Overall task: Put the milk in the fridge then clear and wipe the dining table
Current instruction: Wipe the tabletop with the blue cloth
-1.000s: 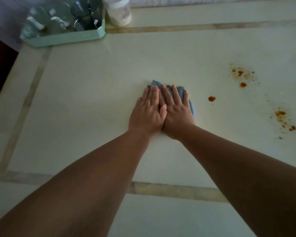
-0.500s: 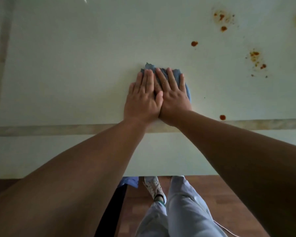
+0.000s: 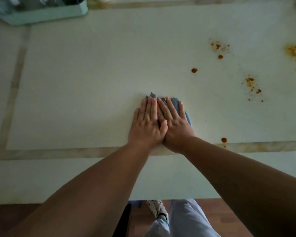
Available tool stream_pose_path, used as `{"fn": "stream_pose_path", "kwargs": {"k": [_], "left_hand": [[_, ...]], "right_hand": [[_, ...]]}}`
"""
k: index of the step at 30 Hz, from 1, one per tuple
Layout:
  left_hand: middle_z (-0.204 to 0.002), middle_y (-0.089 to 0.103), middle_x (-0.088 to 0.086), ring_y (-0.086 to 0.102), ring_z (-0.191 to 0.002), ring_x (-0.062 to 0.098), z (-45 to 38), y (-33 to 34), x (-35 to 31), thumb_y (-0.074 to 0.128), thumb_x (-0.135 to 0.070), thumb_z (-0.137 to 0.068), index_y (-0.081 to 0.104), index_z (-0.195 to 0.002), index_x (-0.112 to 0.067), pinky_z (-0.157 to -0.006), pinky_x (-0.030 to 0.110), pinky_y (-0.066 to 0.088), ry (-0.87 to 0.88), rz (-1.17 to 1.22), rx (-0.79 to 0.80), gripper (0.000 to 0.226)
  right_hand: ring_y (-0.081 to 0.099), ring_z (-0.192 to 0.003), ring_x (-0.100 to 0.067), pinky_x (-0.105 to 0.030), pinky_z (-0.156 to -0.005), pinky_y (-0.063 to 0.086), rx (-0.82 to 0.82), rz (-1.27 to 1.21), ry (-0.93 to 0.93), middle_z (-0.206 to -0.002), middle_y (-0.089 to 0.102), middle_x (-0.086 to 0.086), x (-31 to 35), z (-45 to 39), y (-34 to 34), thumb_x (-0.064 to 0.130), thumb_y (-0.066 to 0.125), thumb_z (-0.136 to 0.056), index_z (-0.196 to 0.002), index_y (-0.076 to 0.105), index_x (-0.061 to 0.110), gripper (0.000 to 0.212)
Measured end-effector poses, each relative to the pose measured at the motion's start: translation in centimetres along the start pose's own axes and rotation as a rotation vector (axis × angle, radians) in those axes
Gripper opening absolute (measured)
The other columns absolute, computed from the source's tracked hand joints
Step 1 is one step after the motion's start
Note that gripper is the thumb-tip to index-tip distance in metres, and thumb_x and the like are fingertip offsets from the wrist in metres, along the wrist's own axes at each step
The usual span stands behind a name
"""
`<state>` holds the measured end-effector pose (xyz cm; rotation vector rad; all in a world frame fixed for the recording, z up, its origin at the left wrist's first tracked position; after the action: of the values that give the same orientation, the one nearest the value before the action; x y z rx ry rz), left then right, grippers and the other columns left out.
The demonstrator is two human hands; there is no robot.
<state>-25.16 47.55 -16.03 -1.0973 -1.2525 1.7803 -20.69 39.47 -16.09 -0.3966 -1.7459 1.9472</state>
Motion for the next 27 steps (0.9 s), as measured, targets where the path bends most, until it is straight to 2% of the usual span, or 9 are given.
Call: {"fn": "stream_pose_path", "kwargs": {"k": [5, 9, 15, 18, 20, 24, 27], "left_hand": [[-0.164, -0.011, 0.005, -0.013, -0.151, 0.016, -4.4, -1.2, 0.9, -0.001, -0.056, -0.079, -0.012, -0.155, -0.012, -0.122, 0.039, -0.004, -0.034, 0.036, 0.027, 0.088], [-0.165, -0.008, 0.004, -0.011, -0.151, 0.016, -8.8, -2.4, 1.9, 0.0, -0.056, -0.079, -0.009, -0.156, -0.013, -0.122, 0.04, -0.003, -0.07, 0.073, -0.009, 0.089], [-0.165, -0.007, 0.004, -0.01, -0.151, 0.015, -15.1, -3.8, 3.8, -0.002, -0.056, -0.078, -0.008, -0.156, -0.014, -0.123, 0.041, -0.002, -0.138, 0.066, -0.046, 0.089], [-0.165, -0.007, 0.003, -0.009, -0.151, 0.015, -18.4, -4.6, 4.6, -0.003, -0.057, -0.077, -0.008, -0.156, -0.015, -0.123, 0.043, -0.001, -0.163, 0.067, -0.056, 0.09], [-0.165, -0.007, 0.002, -0.009, -0.151, 0.014, -20.4, -5.1, 5.1, 0.0, -0.057, -0.08, -0.008, -0.156, -0.016, -0.123, 0.044, -0.001, -0.183, 0.069, -0.056, 0.086], [-0.165, -0.009, 0.001, -0.011, -0.151, 0.013, -24.4, -6.2, 6.2, 0.022, -0.048, -0.098, -0.009, -0.156, -0.017, -0.122, 0.045, -0.003, -0.216, 0.057, -0.048, 0.073], [-0.165, -0.01, 0.0, -0.012, -0.151, 0.013, -27.4, -6.9, 7.0, 0.021, -0.048, -0.098, -0.01, -0.156, -0.018, -0.122, 0.046, -0.004, -0.236, 0.037, -0.05, 0.072]], "right_hand": [[-0.008, -0.151, -0.031, -0.06, -0.119, 0.006, 0.006, 0.009, -0.012, -0.166, -0.005, -0.008, -1.8, -4.5, -0.8, 0.044, 0.027, -0.094, -0.157, -0.006, 0.013, 0.077], [-0.011, -0.151, -0.03, -0.059, -0.119, 0.005, 0.013, 0.017, -0.033, -0.165, -0.009, -0.006, -3.4, -9.1, -1.7, 0.044, 0.018, -0.092, -0.157, -0.006, 0.014, 0.076], [-0.01, -0.151, -0.03, -0.059, -0.119, 0.004, 0.021, 0.052, -0.09, -0.165, -0.009, -0.006, -5.7, -16.2, -2.4, 0.045, 0.027, -0.095, -0.157, -0.007, 0.015, 0.077], [-0.008, -0.152, -0.03, -0.059, -0.119, 0.002, 0.013, 0.062, -0.113, -0.166, -0.008, -0.006, -6.7, -19.5, -3.0, 0.047, 0.016, -0.091, -0.157, -0.006, 0.015, 0.077], [-0.009, -0.152, -0.03, -0.058, -0.119, 0.0, 0.017, 0.071, -0.129, -0.165, -0.009, -0.006, -7.6, -21.8, -3.3, 0.049, 0.012, -0.089, -0.157, -0.007, 0.015, 0.078], [-0.009, -0.152, -0.03, -0.059, -0.119, 0.0, 0.0, 0.066, -0.16, -0.165, -0.009, -0.005, -9.0, -26.1, -3.8, 0.049, 0.024, -0.094, -0.157, -0.008, 0.016, 0.078], [-0.011, -0.151, -0.028, -0.057, -0.12, -0.003, -0.012, 0.052, -0.165, -0.165, -0.01, -0.005, -9.9, -29.1, -4.3, 0.049, 0.026, -0.096, -0.157, -0.009, 0.016, 0.078]]}}
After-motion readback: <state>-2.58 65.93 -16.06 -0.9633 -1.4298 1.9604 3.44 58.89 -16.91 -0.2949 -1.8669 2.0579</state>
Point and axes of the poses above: each hand's wrist, its own z-axis away from the middle knuckle, its own y-axis out of the palm, x = y × z, the point moved 6 cm from there along -z, towards the middle knuckle
